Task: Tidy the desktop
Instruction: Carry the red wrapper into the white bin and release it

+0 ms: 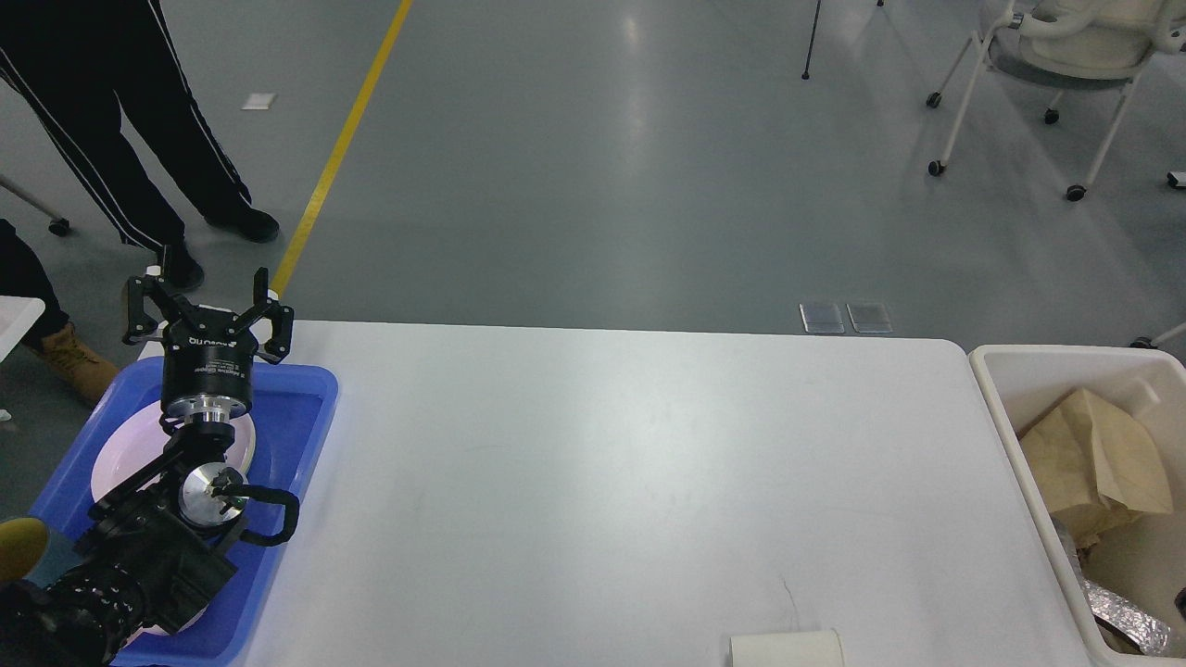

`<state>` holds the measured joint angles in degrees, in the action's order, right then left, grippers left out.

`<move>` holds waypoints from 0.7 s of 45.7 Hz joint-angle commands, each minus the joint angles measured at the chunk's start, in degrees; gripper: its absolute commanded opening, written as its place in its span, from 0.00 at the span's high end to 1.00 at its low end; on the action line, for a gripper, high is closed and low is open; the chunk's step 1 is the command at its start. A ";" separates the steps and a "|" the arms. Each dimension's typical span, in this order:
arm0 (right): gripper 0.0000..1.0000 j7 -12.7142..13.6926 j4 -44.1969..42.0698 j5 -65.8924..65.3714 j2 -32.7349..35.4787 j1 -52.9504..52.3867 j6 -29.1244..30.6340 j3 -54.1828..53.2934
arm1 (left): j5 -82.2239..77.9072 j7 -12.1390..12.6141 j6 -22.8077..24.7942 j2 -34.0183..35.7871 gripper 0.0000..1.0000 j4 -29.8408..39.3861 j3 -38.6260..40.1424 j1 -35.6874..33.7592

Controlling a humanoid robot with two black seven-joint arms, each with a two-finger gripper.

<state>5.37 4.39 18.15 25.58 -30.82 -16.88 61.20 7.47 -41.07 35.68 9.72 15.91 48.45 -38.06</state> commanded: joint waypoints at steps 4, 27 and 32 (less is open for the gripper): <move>0.00 0.08 0.09 -0.22 -1.75 -4.94 0.01 -0.03 | 0.00 0.03 0.00 -0.05 0.03 0.00 -0.02 0.00; 0.00 0.17 1.15 -2.85 -2.29 -14.17 3.00 0.06 | 0.00 0.03 0.00 -0.05 0.03 0.00 0.06 -0.09; 0.00 0.17 1.06 -3.82 -2.11 -14.44 3.00 0.06 | 0.00 0.03 0.00 -0.05 0.03 0.00 0.06 -0.09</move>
<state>5.50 5.48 15.35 23.27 -44.82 -13.93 61.29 7.47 -41.02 35.68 9.67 15.91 48.49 -38.14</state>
